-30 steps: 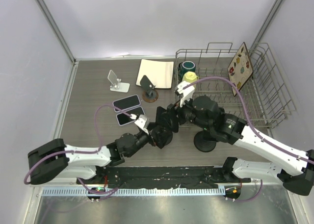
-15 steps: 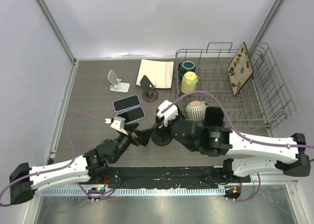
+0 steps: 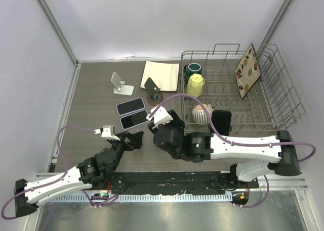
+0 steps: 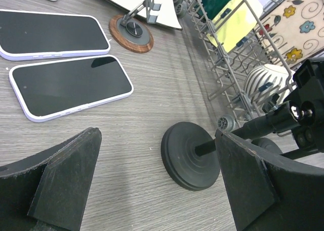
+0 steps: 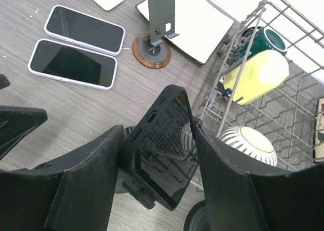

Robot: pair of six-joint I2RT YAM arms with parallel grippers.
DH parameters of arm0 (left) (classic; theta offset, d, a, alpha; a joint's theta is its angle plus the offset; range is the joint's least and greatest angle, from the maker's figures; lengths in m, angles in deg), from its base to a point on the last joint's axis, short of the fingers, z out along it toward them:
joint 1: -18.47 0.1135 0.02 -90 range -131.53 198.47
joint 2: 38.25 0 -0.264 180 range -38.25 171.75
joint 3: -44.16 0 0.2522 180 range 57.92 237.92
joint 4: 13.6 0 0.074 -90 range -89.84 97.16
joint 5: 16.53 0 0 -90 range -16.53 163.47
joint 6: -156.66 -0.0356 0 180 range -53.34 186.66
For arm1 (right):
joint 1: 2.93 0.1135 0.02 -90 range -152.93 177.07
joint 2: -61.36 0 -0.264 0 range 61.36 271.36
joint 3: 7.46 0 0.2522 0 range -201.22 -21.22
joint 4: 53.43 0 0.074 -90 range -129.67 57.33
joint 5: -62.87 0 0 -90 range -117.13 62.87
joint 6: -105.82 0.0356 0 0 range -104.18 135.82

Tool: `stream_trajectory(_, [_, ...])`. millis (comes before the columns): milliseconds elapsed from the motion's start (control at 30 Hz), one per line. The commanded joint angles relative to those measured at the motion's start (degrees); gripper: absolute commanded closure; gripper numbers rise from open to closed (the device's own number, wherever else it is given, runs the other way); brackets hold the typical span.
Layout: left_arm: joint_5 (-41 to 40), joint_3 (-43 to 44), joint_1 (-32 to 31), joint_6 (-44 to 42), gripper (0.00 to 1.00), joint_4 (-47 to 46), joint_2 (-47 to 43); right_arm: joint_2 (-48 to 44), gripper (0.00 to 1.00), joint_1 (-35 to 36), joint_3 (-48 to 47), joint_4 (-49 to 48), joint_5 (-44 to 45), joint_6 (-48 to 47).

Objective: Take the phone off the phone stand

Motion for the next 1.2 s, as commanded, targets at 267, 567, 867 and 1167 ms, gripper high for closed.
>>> stream_trajectory(267, [2.54,1.95,0.08,-0.65,0.0,-8.58,13.69,8.03,0.42,0.66,-4.69,4.65,13.93,6.42])
stream_trajectory(567, [9.05,2.04,0.08,-6.01,0.0,-17.28,19.23,9.01,0.76,1.45,-3.99,2.64,13.94,4.93])
stream_trajectory(867, [20.99,1.25,0.08,-15.58,0.0,-29.75,24.76,2.16,0.99,2.59,6.01,-17.73,4.01,-4.99])
stream_trajectory(1167, [28.12,4.84,0.16,-25.33,0.04,-49.69,45.05,-1.27,0.99,2.15,11.3,-28.57,-3.99,-9.84])
